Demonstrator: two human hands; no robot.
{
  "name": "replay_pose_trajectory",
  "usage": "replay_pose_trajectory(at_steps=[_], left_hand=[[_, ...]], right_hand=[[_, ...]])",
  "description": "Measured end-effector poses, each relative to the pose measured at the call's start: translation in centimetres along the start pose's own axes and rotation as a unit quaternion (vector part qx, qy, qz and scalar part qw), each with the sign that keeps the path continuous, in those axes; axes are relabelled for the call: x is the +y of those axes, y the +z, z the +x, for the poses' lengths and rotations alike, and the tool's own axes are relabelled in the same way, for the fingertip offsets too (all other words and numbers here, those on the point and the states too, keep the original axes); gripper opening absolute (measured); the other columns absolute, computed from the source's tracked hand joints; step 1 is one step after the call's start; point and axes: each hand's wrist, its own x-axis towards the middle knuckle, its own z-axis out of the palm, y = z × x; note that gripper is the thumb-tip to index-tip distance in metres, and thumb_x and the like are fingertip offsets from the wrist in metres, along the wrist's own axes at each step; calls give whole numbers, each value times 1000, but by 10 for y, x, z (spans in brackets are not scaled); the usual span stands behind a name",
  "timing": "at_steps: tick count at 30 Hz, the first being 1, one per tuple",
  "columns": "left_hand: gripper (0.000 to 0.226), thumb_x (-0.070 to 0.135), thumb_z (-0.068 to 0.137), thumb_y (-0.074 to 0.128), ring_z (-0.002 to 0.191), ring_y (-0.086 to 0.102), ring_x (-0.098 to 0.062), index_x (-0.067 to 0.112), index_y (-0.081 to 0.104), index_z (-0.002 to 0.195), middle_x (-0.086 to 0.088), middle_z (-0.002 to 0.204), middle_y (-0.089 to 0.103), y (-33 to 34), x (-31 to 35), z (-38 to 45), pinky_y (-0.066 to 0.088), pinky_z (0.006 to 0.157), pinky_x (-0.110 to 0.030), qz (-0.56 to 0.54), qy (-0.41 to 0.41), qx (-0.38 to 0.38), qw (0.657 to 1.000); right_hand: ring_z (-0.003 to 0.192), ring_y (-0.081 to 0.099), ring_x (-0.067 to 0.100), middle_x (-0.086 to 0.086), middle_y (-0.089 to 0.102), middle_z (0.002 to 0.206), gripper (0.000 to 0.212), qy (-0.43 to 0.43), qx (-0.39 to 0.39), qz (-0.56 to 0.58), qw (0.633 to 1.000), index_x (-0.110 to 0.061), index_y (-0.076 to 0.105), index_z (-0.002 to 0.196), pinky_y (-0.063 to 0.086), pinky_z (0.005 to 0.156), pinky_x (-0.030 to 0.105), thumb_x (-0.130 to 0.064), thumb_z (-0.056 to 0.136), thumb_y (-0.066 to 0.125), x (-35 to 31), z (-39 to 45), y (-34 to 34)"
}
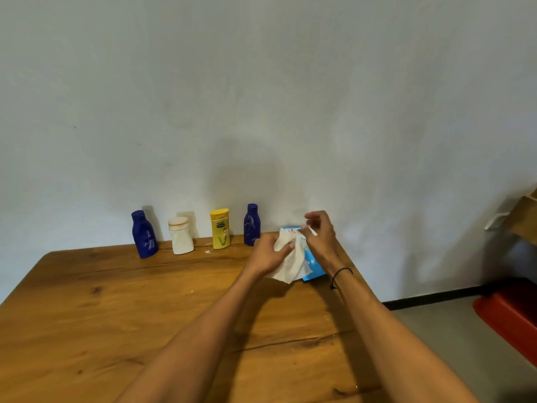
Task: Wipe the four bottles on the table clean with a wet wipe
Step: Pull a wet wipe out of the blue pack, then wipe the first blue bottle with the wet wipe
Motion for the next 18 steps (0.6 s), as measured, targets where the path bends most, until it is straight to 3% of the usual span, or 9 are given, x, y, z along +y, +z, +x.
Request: replay_pose_trajectory(at_steps=[1, 3, 6, 8, 11, 13, 15, 18], left_hand=[[39, 45, 99, 68, 90, 65, -8, 17, 68, 125, 0, 114, 73, -5, 2, -2, 59, 72, -29, 0, 12, -27, 1000], [33, 46, 99, 67, 93, 68, -12, 20, 67, 119, 0, 109, 73, -14, 6, -3, 62, 80, -35, -10, 10, -61, 998], [25, 49, 101, 62, 88, 65, -9, 25, 61, 106, 4, 99, 67, -28, 8, -2, 53, 70, -23, -47, -43, -51, 997], [36, 55, 99, 62, 91, 64, -11, 21, 63, 111, 1, 104, 67, -38, -2, 3, 52, 71, -24, -31, -57, -33, 997], [58, 59, 96, 64, 109, 66, -21, 13, 61, 132, -2, 124, 67, -45, -20, 13, 57, 85, -33, 8, -81, -4, 997], [63, 57, 95, 67, 118, 63, -25, 12, 59, 137, -3, 132, 65, -48, -25, 18, 57, 92, -36, 33, -77, 15, 996], [59, 57, 94, 69, 113, 64, -21, 14, 64, 133, 0, 128, 67, -51, -24, 22, 57, 92, -34, 57, -58, 39, 996], [43, 56, 92, 72, 94, 66, -11, 21, 71, 116, 9, 106, 69, -63, -20, 28, 56, 77, -24, 95, -8, 123, 988]], right_hand=[[113, 63, 11, -3, 65, 122, 25, -18, -76, 11, 997, -18, 60, 124, 54, 87, 20, -11, 100, 64, -5, -4, 0], [117, 66, 22, 3, 70, 120, 25, 26, -201, 82, 976, -17, 67, 125, 57, 91, 25, -26, 103, 63, -11, -9, 5], [115, 68, 28, 4, 73, 118, 41, 95, -261, 118, 953, -26, 70, 119, 58, 98, 40, -57, 94, 60, -15, -14, 13], [112, 67, 25, 1, 72, 115, 37, 89, -276, 84, 953, -26, 70, 113, 55, 94, 36, -56, 94, 62, -11, -16, 15], [111, 67, 26, 3, 70, 115, 26, 106, -289, 66, 949, -21, 68, 114, 57, 92, 36, -39, 96, 71, 4, -14, 21], [114, 67, 28, 5, 70, 121, 48, 137, -284, 72, 946, -20, 66, 122, 58, 101, 47, -47, 85, 81, 19, -8, 26], [117, 66, 30, 6, 69, 124, 61, 147, -279, 95, 944, -20, 64, 126, 55, 104, 54, -54, 79, 84, 23, -5, 30], [119, 61, 27, 4, 61, 129, 45, 161, -229, 111, 953, -26, 55, 128, 53, 106, 50, -46, 93, 73, 21, -3, 31]])
